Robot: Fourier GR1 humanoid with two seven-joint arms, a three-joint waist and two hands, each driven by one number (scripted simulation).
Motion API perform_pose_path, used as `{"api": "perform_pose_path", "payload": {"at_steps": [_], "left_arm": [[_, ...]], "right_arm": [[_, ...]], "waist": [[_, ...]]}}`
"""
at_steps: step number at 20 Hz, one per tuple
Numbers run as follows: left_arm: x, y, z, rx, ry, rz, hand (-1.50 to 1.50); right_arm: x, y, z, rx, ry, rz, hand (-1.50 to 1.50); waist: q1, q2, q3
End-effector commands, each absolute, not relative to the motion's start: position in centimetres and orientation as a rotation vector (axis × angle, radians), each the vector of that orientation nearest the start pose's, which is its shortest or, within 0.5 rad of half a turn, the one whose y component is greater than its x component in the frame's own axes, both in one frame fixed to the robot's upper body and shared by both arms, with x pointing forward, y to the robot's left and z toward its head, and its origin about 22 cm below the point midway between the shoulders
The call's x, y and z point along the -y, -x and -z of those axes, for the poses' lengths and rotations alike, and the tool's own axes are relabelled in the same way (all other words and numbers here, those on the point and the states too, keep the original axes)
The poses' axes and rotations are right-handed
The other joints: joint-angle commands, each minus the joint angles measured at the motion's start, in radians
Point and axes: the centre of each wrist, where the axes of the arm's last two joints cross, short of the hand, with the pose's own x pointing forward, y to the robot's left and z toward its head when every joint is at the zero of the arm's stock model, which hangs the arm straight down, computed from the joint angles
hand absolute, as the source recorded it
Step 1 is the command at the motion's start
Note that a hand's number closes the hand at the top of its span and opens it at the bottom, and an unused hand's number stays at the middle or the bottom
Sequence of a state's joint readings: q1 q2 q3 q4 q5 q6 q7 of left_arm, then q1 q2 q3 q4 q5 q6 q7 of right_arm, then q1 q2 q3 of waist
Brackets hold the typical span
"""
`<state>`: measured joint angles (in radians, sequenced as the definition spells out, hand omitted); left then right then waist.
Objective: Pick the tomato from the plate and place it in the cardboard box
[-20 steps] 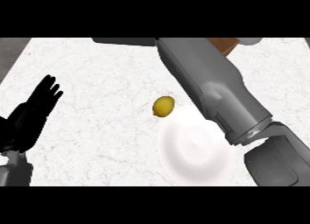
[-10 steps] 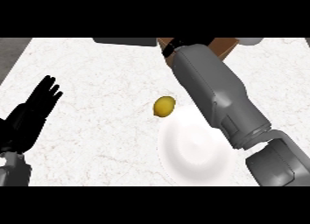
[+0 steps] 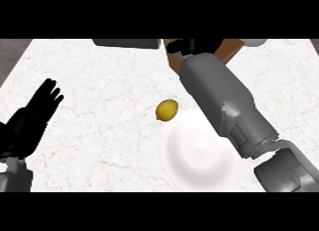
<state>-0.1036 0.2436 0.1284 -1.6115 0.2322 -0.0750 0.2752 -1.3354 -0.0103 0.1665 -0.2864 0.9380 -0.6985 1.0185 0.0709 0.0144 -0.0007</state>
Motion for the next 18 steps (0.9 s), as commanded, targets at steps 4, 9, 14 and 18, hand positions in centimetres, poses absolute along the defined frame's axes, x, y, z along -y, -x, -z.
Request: {"api": "perform_pose_path", "payload": {"at_steps": [4, 9, 14, 18], "left_arm": [[-31.3, -26.5, -6.4, 1.458, -0.039, -0.021, 0.0], [-31.5, -26.4, -6.2, 1.435, -0.043, -0.06, 0.0], [-33.4, -24.4, -5.9, 1.42, -0.074, -0.056, 0.0], [-32.0, -24.1, -5.0, 1.404, -0.057, -0.075, 0.0]], "right_arm": [[4.2, -44.6, -14.3, 1.318, 1.168, 0.261, -1.5], [4.9, -44.2, -12.6, 1.331, 1.145, 0.351, -1.5], [5.2, -43.3, -12.2, 1.367, 1.098, 0.409, -1.5], [4.5, -41.3, -11.7, 1.38, 1.068, 0.327, -1.5]], "waist": [[-0.039, -0.012, 0.0], [-0.068, -0.021, 0.0], [-0.094, -0.036, 0.0], [-0.098, -0.038, 0.0]]}}
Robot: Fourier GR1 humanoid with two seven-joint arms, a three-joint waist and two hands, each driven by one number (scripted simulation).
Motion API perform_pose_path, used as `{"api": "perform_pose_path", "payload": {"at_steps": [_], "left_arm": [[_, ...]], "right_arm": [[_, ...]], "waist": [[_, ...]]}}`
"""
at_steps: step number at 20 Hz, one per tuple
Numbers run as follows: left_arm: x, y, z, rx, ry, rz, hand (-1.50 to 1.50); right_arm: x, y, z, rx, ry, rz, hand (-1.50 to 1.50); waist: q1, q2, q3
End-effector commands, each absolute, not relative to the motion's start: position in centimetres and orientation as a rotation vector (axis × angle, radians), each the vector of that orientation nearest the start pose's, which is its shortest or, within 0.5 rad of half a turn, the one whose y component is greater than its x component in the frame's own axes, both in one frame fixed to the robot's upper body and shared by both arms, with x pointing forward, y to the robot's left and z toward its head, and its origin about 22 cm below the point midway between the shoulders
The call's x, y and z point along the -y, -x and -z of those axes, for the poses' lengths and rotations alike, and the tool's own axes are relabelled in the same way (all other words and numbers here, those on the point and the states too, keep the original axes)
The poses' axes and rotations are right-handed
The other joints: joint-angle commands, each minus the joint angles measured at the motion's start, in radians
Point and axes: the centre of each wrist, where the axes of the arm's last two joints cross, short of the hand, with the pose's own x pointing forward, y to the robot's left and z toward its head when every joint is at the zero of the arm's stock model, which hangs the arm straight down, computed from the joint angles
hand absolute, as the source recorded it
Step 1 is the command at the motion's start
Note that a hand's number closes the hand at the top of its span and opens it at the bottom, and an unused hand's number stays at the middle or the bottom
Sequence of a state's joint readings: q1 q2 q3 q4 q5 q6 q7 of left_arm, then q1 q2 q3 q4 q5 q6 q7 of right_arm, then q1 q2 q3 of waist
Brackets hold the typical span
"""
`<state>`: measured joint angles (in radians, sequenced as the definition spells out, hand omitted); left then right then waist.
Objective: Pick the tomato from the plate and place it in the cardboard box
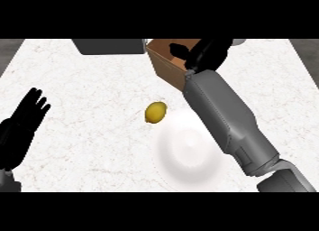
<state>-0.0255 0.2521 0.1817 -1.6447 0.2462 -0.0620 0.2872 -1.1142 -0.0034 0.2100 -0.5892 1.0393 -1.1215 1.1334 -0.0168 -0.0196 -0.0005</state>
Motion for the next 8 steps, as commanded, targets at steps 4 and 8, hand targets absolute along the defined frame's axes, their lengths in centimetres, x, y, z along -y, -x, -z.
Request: {"api": "perform_pose_path", "payload": {"at_steps": [4, 8], "left_arm": [[-31.8, -23.5, -4.0, 1.43, -0.073, -0.072, 0.0], [-32.4, -23.8, -5.4, 1.416, -0.086, -0.073, 0.0]], "right_arm": [[5.8, -39.1, -10.6, 1.425, 1.065, 0.335, -1.5], [7.7, -36.8, -10.5, 1.408, 1.094, 0.339, -1.5]], "waist": [[-0.023, 0.0, 0.0], [-0.019, 0.004, 0.0]]}}
